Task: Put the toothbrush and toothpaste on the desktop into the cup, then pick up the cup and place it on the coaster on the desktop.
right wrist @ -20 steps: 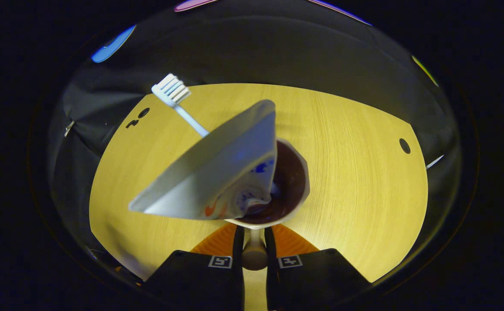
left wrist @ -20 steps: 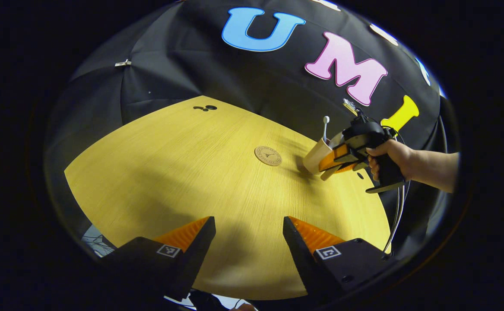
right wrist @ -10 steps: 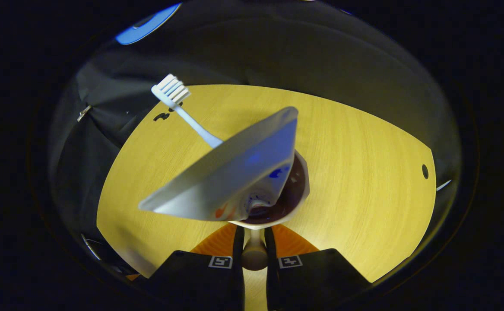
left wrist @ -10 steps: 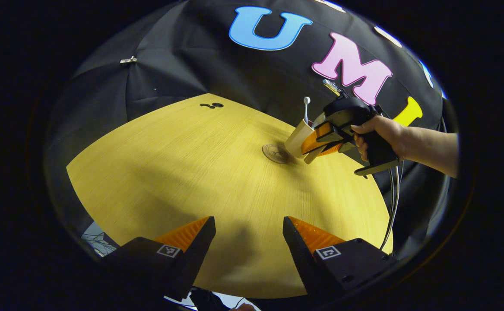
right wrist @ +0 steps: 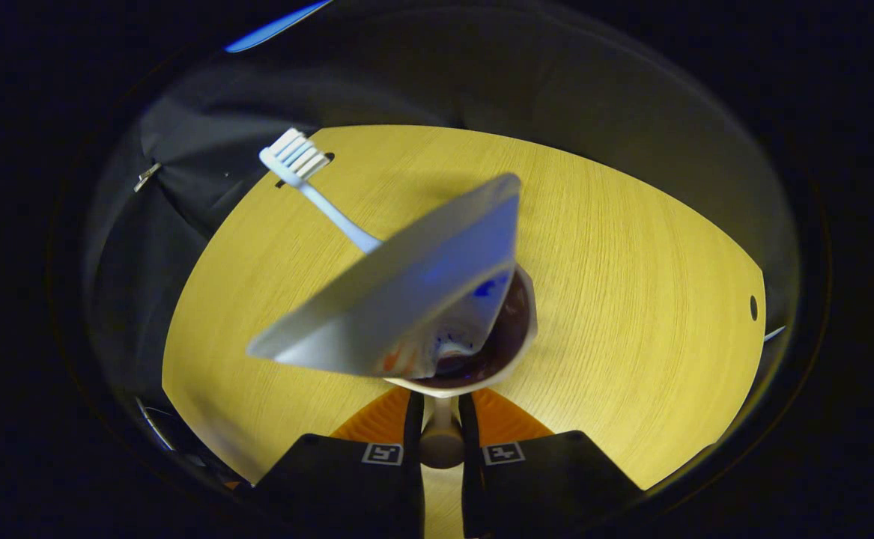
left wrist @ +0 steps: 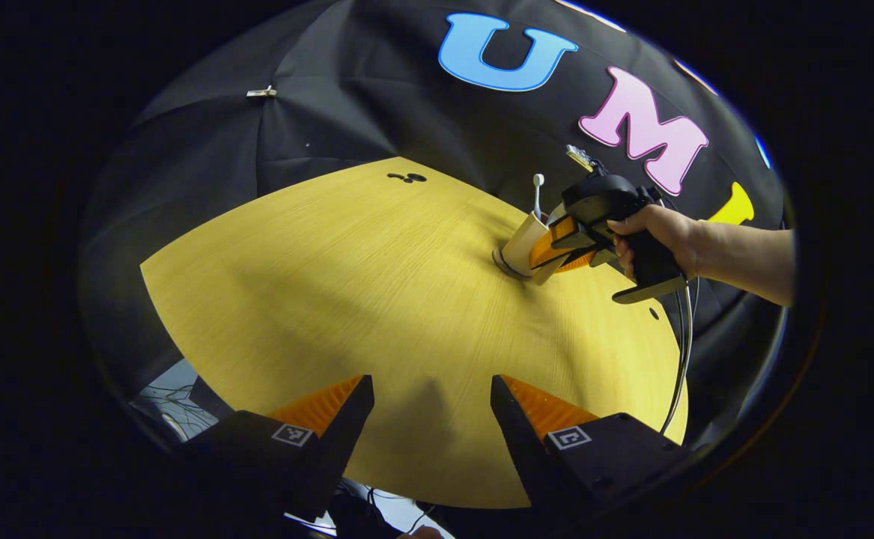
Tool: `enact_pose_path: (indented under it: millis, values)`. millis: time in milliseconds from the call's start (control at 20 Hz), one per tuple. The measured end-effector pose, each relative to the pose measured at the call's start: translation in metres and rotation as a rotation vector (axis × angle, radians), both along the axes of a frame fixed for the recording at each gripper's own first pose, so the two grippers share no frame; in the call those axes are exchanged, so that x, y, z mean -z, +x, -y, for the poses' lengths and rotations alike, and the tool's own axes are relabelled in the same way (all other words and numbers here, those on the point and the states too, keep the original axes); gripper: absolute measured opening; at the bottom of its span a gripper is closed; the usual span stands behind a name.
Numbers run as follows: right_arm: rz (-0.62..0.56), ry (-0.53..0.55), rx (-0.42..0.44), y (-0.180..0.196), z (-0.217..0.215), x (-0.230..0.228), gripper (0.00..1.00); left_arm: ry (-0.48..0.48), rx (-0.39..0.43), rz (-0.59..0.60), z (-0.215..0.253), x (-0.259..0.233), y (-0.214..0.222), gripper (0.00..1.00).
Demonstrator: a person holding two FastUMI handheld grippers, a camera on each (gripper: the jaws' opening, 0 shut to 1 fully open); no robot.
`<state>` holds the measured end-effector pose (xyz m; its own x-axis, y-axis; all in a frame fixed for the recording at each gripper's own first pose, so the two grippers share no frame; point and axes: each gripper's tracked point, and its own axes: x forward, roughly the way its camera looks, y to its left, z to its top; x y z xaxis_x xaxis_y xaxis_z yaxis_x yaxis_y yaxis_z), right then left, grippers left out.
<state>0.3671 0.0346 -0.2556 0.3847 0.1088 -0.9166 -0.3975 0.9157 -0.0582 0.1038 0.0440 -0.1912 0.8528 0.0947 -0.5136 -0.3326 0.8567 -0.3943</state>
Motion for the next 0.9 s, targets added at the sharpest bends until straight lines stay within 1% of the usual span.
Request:
enact_pose_path:
  millis: [100, 200, 300, 350, 400, 450, 500, 650, 700, 900]
  values:
    - [-0.001, -0.011, -0.006, 0.001, 0.000, 0.000, 0.23, 0.005, -0.003, -0.003, -0.001, 0.000, -0.002, 0.98]
    - [-0.007, -0.011, -0.005, 0.001, 0.001, 0.000, 0.26, 0.010, -0.002, -0.001, -0.004, -0.003, -0.002, 0.98]
    - [-0.015, 0.032, 0.007, -0.006, 0.000, -0.007, 0.30, 0.018, 0.003, 0.011, -0.004, -0.008, -0.001, 0.98]
    - [-0.005, 0.058, 0.016, -0.007, -0.002, -0.017, 0.37, 0.023, 0.011, 0.020, -0.002, -0.010, 0.000, 0.98]
    - [0.003, 0.076, 0.017, -0.007, -0.002, -0.024, 0.36, 0.028, 0.020, 0.024, -0.001, -0.010, -0.001, 0.98]
    - [0.010, 0.096, 0.020, -0.009, -0.003, -0.034, 0.55, 0.036, 0.029, 0.023, -0.001, -0.011, -0.001, 0.98]
    - [0.016, 0.120, 0.024, -0.011, -0.004, -0.043, 0.59, 0.043, 0.039, 0.025, 0.000, -0.012, 0.000, 0.98]
    - [0.073, 0.147, 0.033, -0.017, 0.003, -0.065, 1.00, 0.061, 0.078, 0.046, 0.004, -0.020, 0.002, 0.98]
    - [0.099, 0.152, 0.035, -0.020, 0.008, -0.074, 0.98, 0.065, 0.097, 0.056, 0.006, -0.024, 0.004, 0.98]
    - [0.215, 0.168, 0.051, -0.039, 0.029, -0.110, 0.98, 0.084, 0.170, 0.080, 0.017, -0.031, 0.007, 0.98]
